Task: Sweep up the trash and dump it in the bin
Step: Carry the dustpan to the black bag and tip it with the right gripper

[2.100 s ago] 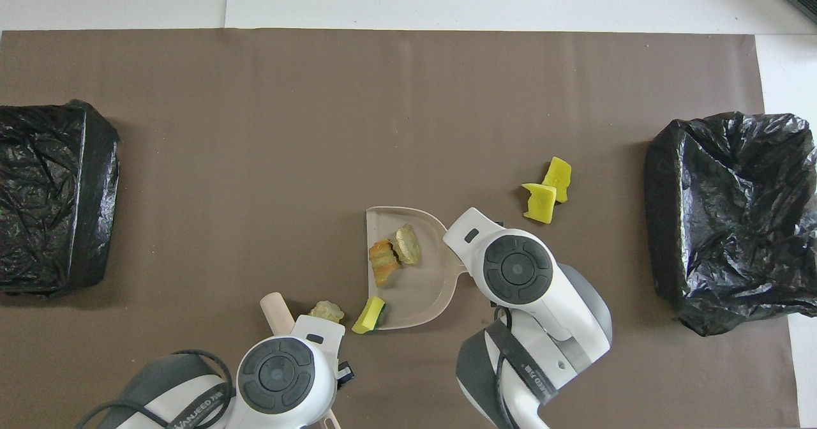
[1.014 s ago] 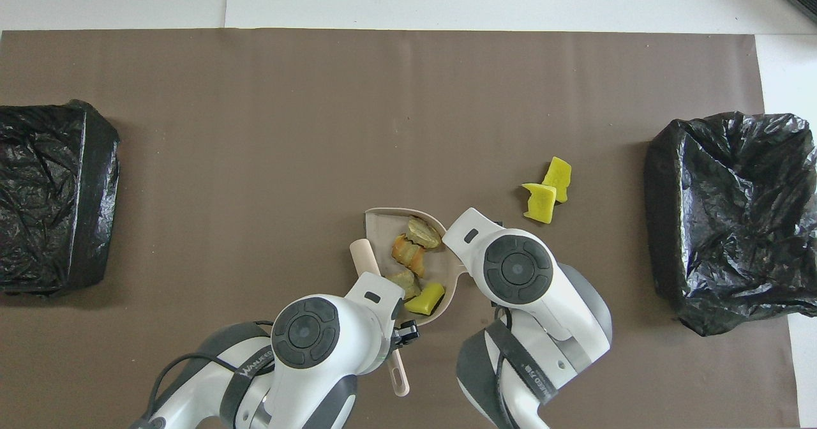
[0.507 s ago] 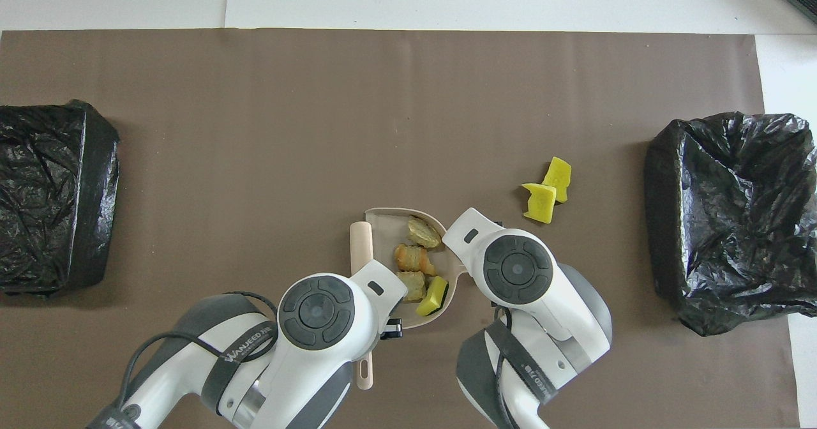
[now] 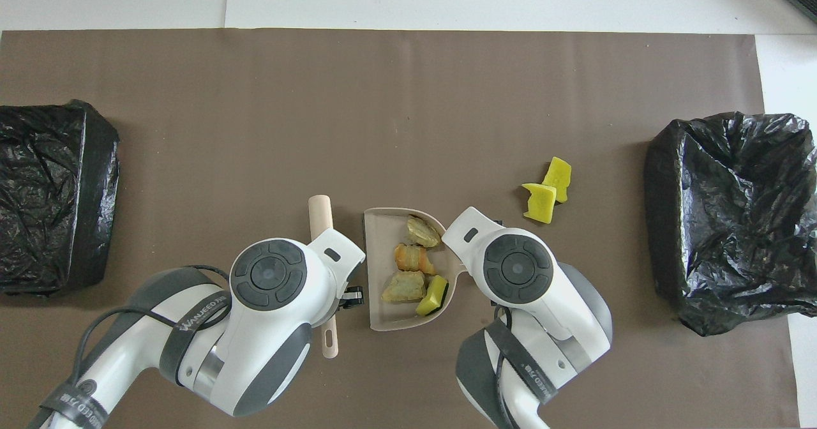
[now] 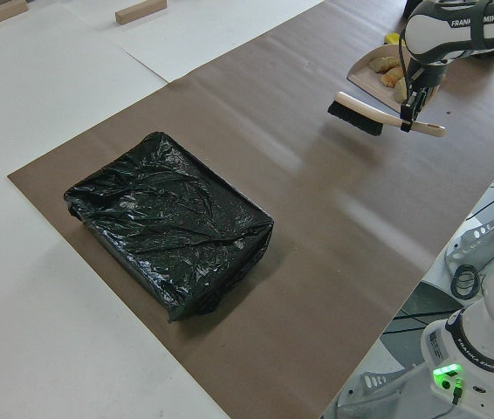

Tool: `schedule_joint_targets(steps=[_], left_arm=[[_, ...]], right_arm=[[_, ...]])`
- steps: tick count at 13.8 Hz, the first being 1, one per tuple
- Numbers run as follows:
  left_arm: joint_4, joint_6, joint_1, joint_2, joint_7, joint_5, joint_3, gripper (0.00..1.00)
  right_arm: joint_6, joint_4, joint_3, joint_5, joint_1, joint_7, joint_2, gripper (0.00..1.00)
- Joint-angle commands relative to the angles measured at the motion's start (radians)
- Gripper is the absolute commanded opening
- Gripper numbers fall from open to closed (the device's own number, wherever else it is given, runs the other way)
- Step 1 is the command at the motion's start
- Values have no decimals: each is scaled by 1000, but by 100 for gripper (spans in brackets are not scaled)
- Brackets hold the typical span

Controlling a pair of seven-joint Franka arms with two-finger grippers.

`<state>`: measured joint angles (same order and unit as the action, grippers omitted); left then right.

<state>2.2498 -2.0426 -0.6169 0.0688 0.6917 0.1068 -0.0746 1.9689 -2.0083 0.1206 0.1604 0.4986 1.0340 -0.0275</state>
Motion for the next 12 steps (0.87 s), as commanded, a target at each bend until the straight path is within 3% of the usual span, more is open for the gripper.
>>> schedule_joint_targets(steps=[1,7,12], left_arm=[[63,-33,-85,64,125,-13,4,0],[175,-171,-352,98,324,-9,2,0],[230,-252,-449,112,336,31,1,0]], right_arm=[[-71,89,-1,4,-99,63,23,0],[-71,198,1,8,-383,245,40,0],[-55,198,1,11,-583,446,41,0]])
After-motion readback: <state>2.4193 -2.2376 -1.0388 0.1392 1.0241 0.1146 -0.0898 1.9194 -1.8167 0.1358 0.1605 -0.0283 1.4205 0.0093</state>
